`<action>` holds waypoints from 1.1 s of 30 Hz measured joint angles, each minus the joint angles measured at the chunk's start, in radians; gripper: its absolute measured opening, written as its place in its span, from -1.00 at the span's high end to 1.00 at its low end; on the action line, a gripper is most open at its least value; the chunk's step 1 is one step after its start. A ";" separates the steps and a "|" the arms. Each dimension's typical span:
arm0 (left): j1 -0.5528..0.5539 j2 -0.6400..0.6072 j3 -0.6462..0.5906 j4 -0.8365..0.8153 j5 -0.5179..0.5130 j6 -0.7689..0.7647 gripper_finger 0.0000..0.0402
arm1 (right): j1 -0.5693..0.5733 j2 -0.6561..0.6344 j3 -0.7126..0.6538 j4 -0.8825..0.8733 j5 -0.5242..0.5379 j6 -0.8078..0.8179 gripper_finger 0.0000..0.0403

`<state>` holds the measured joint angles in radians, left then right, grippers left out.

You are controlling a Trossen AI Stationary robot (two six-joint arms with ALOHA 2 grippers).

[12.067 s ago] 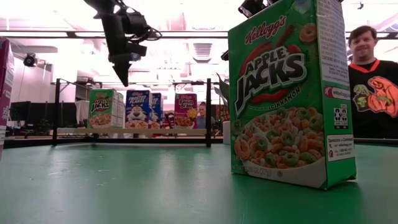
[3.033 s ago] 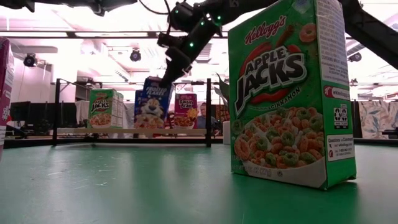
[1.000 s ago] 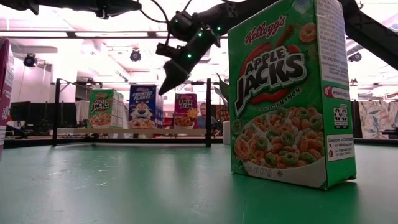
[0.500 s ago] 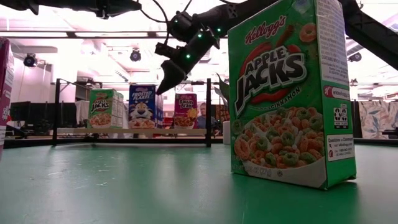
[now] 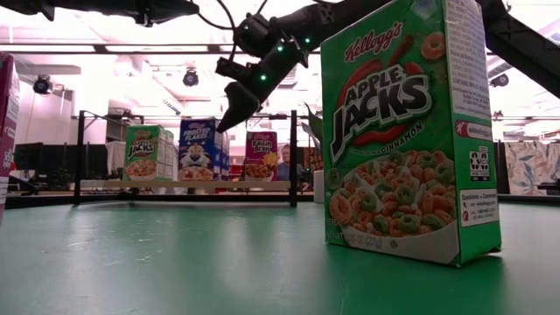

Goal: Stack cereal on shelf
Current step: Put the blue cereal box on the shelf aligned with the other blue cereal boxes

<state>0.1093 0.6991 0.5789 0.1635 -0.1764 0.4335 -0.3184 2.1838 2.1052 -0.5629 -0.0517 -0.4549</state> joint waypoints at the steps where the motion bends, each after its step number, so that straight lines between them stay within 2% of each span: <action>1: 0.000 0.000 0.000 0.000 0.000 0.000 1.00 | 0.000 0.000 0.000 0.000 0.004 0.000 0.94; 4: 0.000 0.000 0.000 0.000 0.000 0.000 1.00 | -0.001 0.000 0.000 0.016 0.029 -0.006 0.94; 33: 0.000 0.000 0.000 -0.002 0.000 0.000 1.00 | -0.001 -0.001 -0.019 0.072 0.028 -0.010 0.94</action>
<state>0.1096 0.6991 0.5789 0.1612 -0.1768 0.4332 -0.3191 2.1831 2.0866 -0.4908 -0.0238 -0.4652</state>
